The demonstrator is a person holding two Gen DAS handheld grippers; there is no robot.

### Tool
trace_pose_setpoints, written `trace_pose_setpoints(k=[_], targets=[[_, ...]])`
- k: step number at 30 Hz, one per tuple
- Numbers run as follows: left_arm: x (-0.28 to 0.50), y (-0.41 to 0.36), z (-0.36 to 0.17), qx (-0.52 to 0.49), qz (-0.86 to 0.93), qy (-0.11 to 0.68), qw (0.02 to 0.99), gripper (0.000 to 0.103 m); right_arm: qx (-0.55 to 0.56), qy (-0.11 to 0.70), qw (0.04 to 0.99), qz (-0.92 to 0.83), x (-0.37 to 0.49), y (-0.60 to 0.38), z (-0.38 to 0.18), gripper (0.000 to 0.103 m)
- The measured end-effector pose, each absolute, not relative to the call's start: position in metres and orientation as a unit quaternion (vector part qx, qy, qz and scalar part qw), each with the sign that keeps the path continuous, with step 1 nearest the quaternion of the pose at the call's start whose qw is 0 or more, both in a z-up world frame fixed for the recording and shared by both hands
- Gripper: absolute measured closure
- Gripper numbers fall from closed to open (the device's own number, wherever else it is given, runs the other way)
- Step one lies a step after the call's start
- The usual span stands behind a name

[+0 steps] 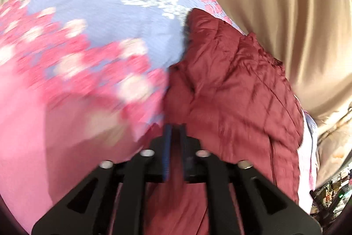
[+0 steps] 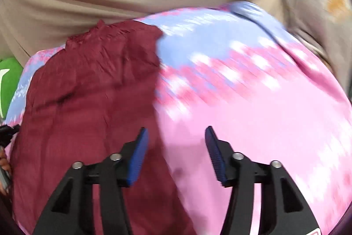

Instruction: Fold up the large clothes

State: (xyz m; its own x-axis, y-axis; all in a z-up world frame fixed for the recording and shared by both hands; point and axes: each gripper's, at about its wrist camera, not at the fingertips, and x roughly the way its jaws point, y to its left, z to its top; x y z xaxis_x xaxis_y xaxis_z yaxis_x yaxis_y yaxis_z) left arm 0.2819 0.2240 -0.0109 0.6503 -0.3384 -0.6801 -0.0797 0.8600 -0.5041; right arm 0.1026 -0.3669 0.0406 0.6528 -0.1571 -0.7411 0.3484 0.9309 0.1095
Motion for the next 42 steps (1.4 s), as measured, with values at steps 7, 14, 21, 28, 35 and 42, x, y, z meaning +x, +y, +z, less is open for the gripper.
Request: trace_pose_setpoints(k=[7, 14, 21, 28, 35, 42], targets=[[0.171, 0.271, -0.021, -0.301, -0.105, 0.457, 0.831, 0.05, 0.224, 0.412, 0.87, -0.15, -0.022, -0.395, 0.014, 0.042], [0.098, 0.258, -0.029, -0.299, -0.145, 0.474, 0.815, 0.046, 0.292, 0.413, 0.862, -0.022, -0.046, -0.367, -0.003, 0.033], [0.082, 0.239, -0.035, -0.316, -0.176, 0.471, 0.804, 0.071, 0.342, 0.391, 0.854, 0.015, -0.029, -0.351, -0.016, 0.031], [0.073, 0.228, -0.011, -0.291, -0.17, 0.428, 0.839, 0.098, 0.376, 0.377, 0.846, 0.01, -0.016, -0.348, -0.022, 0.08], [0.048, 0.228, 0.033, -0.284, -0.188, 0.366, 0.866, 0.1, 0.358, 0.3, 0.884, 0.012, -0.039, -0.341, 0.01, 0.1], [-0.008, 0.238, 0.1, -0.281, -0.241, 0.25, 0.895, 0.101, 0.315, 0.108, 0.942, 0.042, -0.109, -0.332, 0.088, 0.101]])
